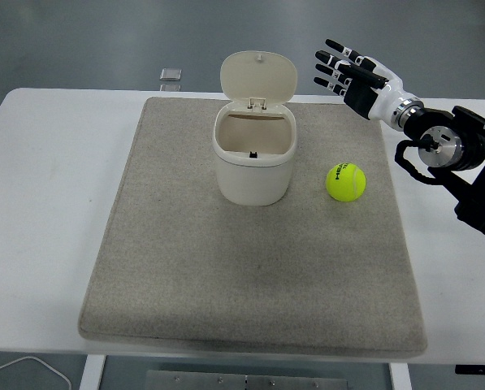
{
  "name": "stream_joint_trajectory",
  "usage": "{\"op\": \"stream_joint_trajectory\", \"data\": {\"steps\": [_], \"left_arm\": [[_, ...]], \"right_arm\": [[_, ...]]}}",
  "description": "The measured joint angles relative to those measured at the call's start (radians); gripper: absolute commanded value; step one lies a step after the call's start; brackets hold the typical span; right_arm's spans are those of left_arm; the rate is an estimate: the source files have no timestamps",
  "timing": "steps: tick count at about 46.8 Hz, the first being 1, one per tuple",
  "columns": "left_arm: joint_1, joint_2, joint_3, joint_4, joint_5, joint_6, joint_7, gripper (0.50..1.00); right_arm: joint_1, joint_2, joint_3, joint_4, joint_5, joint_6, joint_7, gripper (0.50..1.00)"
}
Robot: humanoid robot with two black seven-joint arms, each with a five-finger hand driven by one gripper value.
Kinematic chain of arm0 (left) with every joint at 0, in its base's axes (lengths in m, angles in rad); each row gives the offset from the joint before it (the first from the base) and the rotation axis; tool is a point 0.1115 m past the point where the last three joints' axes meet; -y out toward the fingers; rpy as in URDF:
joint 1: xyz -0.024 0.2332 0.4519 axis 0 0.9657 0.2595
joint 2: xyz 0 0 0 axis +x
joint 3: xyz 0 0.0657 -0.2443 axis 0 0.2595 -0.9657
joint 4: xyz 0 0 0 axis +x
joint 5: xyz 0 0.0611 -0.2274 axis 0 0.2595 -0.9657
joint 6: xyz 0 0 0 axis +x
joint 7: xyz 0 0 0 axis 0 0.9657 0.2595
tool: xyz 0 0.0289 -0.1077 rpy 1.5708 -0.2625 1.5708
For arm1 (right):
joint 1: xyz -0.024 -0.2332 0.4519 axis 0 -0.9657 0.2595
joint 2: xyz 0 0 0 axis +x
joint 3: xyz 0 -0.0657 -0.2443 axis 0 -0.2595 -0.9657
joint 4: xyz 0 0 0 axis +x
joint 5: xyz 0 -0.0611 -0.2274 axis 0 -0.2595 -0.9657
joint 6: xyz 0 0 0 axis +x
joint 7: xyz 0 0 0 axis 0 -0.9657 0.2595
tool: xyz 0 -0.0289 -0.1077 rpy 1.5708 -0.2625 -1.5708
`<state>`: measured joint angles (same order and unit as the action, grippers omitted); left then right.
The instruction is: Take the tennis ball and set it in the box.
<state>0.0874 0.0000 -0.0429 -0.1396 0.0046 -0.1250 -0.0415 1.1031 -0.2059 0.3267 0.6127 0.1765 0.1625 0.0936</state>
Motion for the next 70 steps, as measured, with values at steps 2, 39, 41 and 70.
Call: {"op": "stream_joint_trajectory", "data": {"steps": [2, 39, 41, 70], "left_arm": [[0.000, 0.000, 0.000, 0.000, 0.000, 0.001, 0.000, 0.996], [-0.012, 0.000, 0.000, 0.000, 0.000, 0.001, 0.000, 0.996], [-0.012, 0.000, 0.000, 0.000, 0.000, 0.001, 0.000, 0.996], [-0.012, 0.000, 0.000, 0.000, 0.000, 0.000, 0.000, 0.996]], "right_arm": [[0.001, 0.003, 0.000, -0.001, 0.000, 0.000, 0.000, 0.921], [0.002, 0.025, -0.004, -0.021, 0.001, 0.000, 0.003, 0.923], [0.002, 0.025, -0.004, -0.021, 0.000, 0.000, 0.003, 0.924], [0.044, 0.017, -0.063, -0.021, -0.035, -0.014, 0.010, 0.921]]}}
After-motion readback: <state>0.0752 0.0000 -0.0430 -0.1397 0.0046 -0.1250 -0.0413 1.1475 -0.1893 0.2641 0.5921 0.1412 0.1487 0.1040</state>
